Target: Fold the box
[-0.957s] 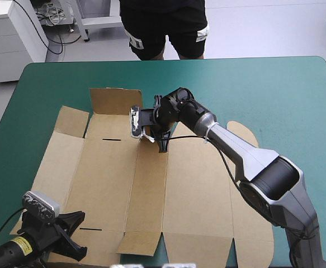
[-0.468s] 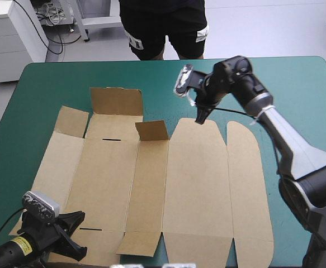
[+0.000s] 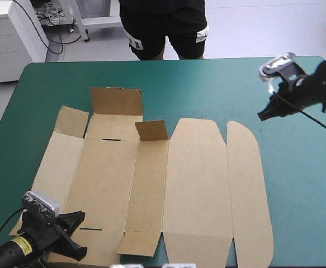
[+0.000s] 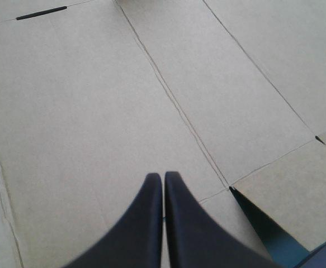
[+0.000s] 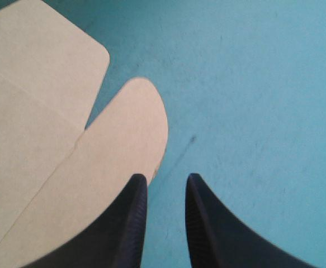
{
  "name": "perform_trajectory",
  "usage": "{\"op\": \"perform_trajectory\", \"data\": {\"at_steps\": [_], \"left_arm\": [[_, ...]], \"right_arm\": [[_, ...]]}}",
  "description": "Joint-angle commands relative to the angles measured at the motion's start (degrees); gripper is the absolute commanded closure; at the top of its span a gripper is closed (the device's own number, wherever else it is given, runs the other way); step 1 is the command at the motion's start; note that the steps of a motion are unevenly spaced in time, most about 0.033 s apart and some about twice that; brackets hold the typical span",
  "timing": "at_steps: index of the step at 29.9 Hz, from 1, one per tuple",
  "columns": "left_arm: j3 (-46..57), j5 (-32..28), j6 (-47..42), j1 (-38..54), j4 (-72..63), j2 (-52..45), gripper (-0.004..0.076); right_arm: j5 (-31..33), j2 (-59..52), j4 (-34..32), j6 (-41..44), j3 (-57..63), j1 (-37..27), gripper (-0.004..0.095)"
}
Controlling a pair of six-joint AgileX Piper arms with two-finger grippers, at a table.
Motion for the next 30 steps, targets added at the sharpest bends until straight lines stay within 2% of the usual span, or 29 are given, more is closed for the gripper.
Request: {"op": "perform_trajectory", "data": {"at_steps": [1, 7, 15, 24, 30], "left_arm": [[-1.41, -3.26, 0.02, -0.2, -1.25, 0.59, 0.0732], [-1.41, -3.26, 0.02, -0.2, -1.25, 0.59, 0.0732], [-1.41, -3.26, 0.02, -0.2, -1.25, 0.59, 0.0731], [-1.84, -3.26, -0.6, -0.2, -1.12, 1.24, 0.0732], [-6.39, -4.03, -0.83, -0.2, -1.05, 7.54, 0.0732]], "right_arm": [[-1.37, -9.22, 1.62, 1.15, 7.64, -5.8, 0.0699], [-3.49, -22.59, 1.71, 5.63, 23.45, -11.43, 0.0699], [-3.66, -35.98, 1.75, 8.66, 37.44, -11.78, 0.07], [-5.76, -39.44, 1.75, 8.66, 42.29, -11.78, 0.0701], [-6.78, -39.44, 1.75, 8.66, 42.29, -11.78, 0.0732]]}}
